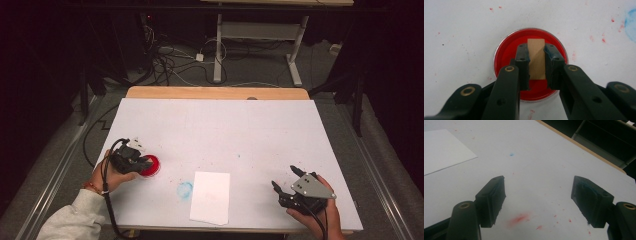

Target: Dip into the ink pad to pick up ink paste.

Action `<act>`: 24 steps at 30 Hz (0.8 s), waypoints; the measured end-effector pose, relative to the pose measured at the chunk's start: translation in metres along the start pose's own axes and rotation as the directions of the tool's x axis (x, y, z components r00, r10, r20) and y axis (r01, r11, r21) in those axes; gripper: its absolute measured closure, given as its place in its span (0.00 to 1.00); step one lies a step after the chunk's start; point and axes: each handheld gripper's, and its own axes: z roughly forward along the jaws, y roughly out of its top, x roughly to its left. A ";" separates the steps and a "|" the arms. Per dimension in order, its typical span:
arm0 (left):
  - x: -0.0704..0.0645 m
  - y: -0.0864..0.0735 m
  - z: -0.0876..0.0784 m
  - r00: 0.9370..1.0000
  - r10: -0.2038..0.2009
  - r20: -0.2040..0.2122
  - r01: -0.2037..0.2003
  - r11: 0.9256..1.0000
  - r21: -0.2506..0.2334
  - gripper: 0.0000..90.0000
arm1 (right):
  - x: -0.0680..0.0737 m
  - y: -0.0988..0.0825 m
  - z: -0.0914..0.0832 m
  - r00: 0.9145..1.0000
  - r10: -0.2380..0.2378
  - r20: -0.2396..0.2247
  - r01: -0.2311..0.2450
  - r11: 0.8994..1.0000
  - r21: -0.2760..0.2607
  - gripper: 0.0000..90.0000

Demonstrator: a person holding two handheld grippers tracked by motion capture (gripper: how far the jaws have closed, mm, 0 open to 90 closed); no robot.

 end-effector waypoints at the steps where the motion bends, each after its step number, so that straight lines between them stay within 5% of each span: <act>1: 0.000 0.000 0.000 1.000 0.001 0.001 -0.001 1.000 0.000 0.82 | 0.000 0.000 0.000 1.000 -0.001 0.001 0.001 1.000 -0.001 0.31; 16: -0.003 0.002 -0.006 1.000 0.001 -0.025 -0.001 1.000 0.001 0.82 | -0.001 0.001 -0.001 1.000 0.004 0.003 -0.004 1.000 -0.009 0.31; 24: -0.013 0.006 -0.044 0.998 0.018 -0.065 -0.025 0.994 -0.109 0.82 | -0.002 0.001 -0.002 1.000 0.000 0.006 0.000 1.000 -0.008 0.31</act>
